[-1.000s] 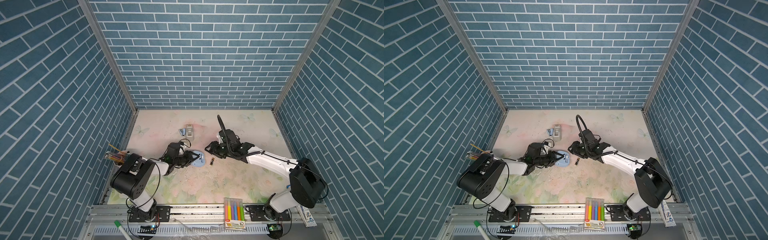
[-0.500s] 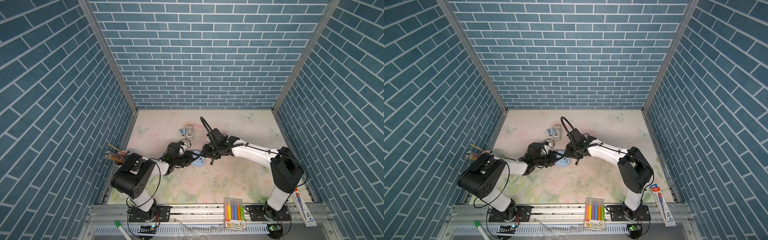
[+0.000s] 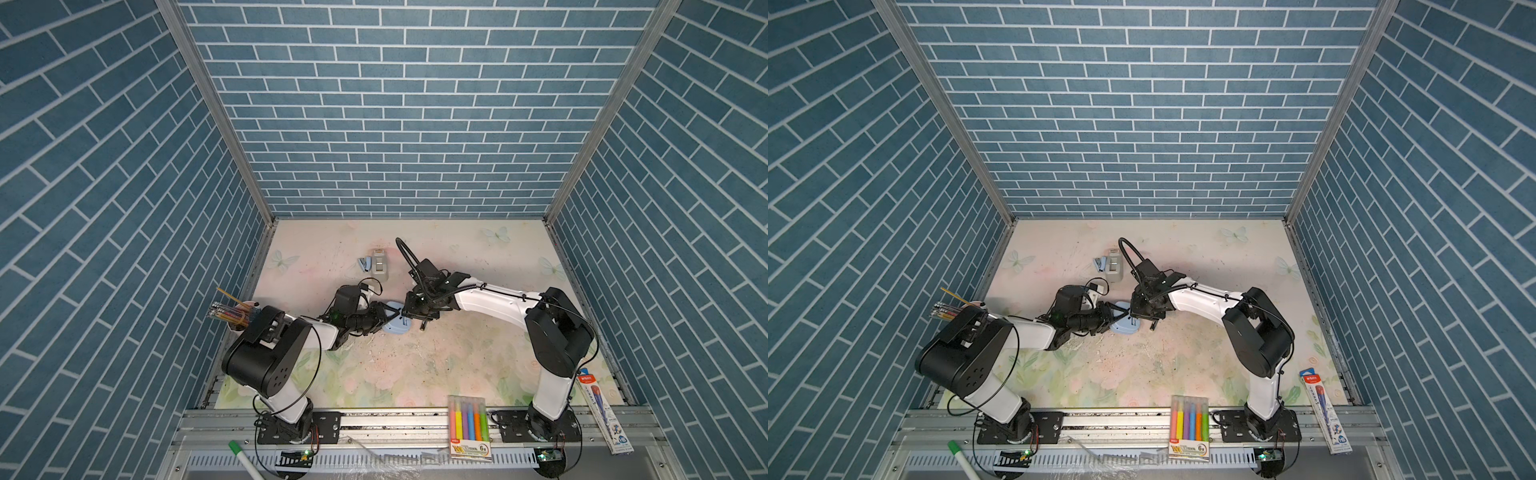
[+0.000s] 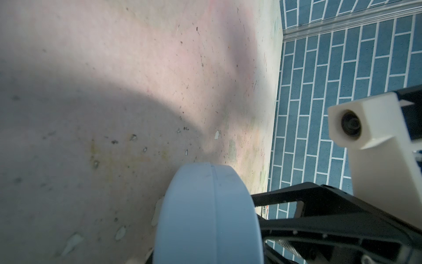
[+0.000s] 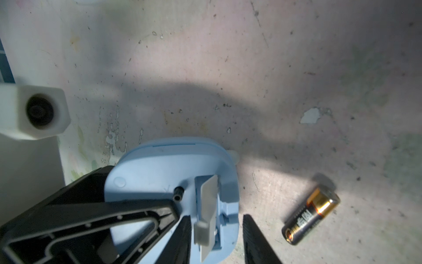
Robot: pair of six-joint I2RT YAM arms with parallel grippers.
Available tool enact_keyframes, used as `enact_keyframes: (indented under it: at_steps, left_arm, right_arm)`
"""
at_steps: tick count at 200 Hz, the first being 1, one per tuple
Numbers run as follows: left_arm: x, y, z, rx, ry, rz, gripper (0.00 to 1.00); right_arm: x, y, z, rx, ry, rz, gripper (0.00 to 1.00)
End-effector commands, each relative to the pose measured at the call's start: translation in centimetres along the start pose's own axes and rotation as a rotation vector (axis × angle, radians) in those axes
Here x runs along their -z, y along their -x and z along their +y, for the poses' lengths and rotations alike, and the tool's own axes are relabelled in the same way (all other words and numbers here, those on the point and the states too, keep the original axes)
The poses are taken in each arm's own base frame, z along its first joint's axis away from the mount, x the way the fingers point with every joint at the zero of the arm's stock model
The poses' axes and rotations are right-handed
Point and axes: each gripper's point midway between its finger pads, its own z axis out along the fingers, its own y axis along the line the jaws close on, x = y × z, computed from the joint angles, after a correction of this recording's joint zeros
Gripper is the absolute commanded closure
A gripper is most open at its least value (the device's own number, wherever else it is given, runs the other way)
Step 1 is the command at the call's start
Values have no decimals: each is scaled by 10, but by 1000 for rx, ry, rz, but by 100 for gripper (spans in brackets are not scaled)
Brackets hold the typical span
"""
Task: Insert the battery into the alarm
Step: Remove the cover from the alarm, then place the cover at the center of the board.
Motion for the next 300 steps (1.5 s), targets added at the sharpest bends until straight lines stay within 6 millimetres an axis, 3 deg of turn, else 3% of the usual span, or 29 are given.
enact_keyframes:
  at_steps: [1, 23, 56, 75, 114, 166, 193, 231, 300]
  left_arm:
    - [-3, -6, 10, 14, 31, 23, 100]
    - [-4, -5, 11, 14, 31, 21, 100]
    - [-4, -6, 11, 16, 32, 24, 100]
    - [-4, -6, 11, 19, 34, 27, 100]
    - [-5, -7, 11, 20, 34, 35, 99]
    - [-6, -7, 6, 26, 21, 53, 94]
    - [-6, -9, 11, 29, 35, 52, 94]
    - [-9, -12, 17, 55, 24, 61, 95]
    - [-10, -11, 17, 55, 27, 62, 95]
  right_arm:
    - [-3, 3, 3, 11, 4, -2, 66]
    - [-3, 4, 3, 12, 4, -9, 74]
    - [6, 6, 4, 14, 8, -38, 96]
    - [17, 7, 5, 16, 14, -65, 100]
    - [50, 14, -10, -4, -8, -135, 100]
    - [65, 11, -99, -159, -90, -141, 100]
    - [60, 11, -128, -215, -96, -122, 100]
    - [52, 10, -147, -255, -110, -100, 100]
    - [48, -1, -166, -282, -174, -74, 83]
